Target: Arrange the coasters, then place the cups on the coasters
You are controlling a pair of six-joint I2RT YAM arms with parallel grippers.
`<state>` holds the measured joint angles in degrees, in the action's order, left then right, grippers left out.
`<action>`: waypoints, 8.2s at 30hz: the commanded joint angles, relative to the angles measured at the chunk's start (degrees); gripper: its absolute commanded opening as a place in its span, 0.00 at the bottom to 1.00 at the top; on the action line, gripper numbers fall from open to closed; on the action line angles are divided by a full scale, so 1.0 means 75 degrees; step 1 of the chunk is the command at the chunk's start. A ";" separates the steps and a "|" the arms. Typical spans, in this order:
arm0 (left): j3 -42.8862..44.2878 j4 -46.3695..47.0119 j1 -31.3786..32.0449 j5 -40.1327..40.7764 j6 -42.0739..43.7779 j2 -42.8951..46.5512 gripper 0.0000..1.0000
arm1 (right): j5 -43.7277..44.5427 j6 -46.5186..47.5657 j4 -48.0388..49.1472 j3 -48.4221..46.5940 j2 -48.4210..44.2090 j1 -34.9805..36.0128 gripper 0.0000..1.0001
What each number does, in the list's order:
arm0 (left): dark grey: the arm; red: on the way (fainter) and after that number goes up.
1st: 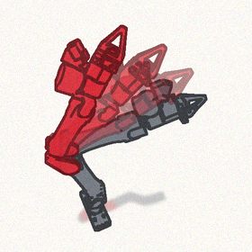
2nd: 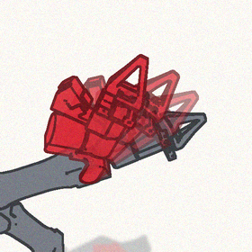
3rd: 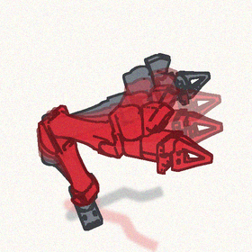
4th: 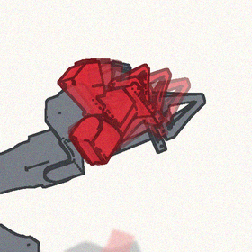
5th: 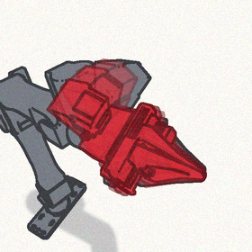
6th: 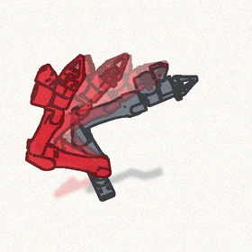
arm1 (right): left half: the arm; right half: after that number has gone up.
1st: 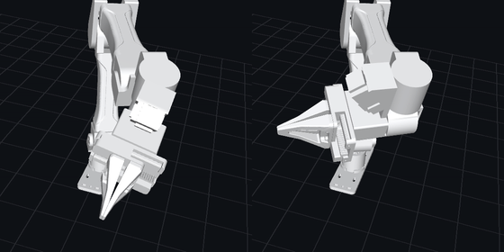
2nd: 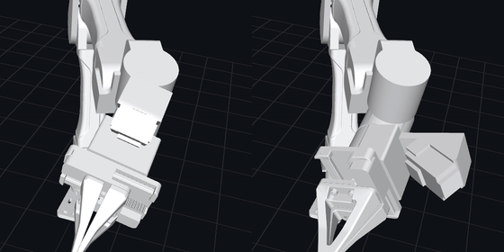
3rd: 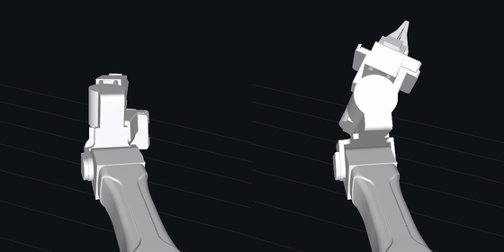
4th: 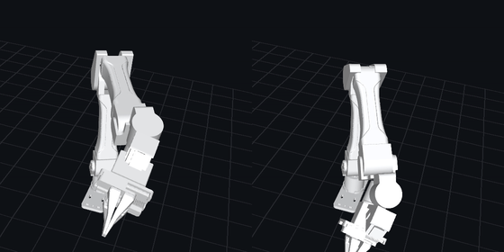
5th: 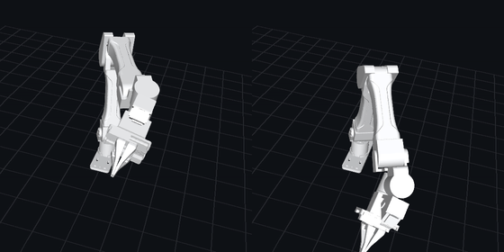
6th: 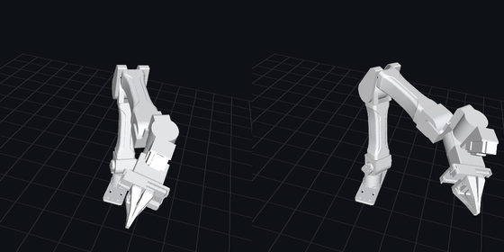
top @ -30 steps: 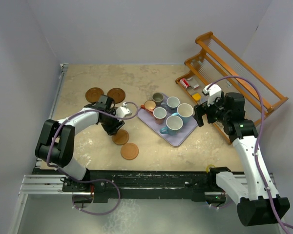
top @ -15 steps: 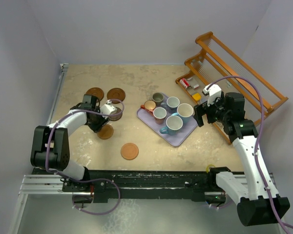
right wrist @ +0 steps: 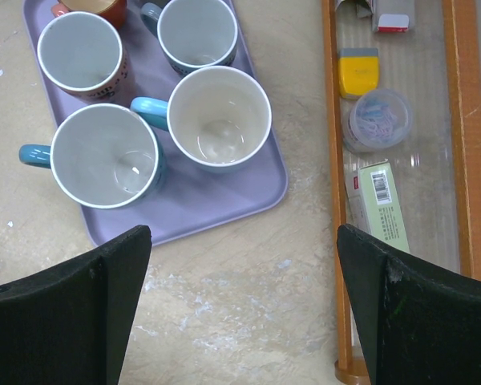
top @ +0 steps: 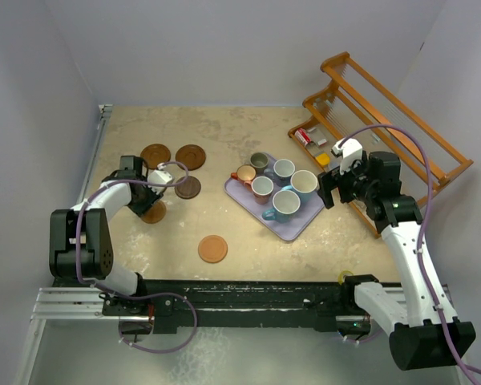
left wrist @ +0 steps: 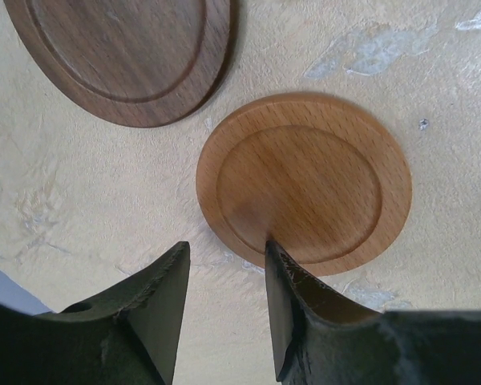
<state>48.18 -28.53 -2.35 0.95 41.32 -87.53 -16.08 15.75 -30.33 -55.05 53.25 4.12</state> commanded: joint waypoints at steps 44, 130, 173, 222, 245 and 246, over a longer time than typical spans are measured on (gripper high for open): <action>0.0443 -0.1405 -0.0098 -0.0978 -0.0382 0.0487 0.47 | -0.0279 0.0098 0.0024 -0.0067 -0.0138 0.0013 1.00; -0.0521 0.0927 0.2426 -0.0294 -0.0691 -0.0150 0.39 | -0.0317 0.0209 -0.0011 -0.0055 -0.0192 0.0012 1.00; 0.0341 0.1127 0.2382 -0.0068 -0.1355 -0.0771 0.32 | -0.0276 0.0220 -0.0013 -0.0054 -0.0105 0.0013 1.00; 0.0748 -0.0955 0.1022 -0.2613 -0.1890 -0.0268 0.47 | -0.0388 0.0232 -0.0058 -0.0067 -0.0123 0.0013 1.00; 0.1259 -0.1543 0.0782 -0.3592 -0.1721 -0.1060 0.40 | -0.0423 0.0242 -0.0064 -0.0059 -0.0055 0.0013 1.00; 0.1267 -0.1581 0.0782 -0.3635 -0.1687 -0.1075 0.39 | -0.0423 0.0242 -0.0059 -0.0066 -0.0063 0.0013 1.00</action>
<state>55.81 -38.92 3.77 -22.68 27.22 -95.13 -17.61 17.04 -30.98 -55.02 52.88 4.12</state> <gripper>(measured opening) 0.401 0.998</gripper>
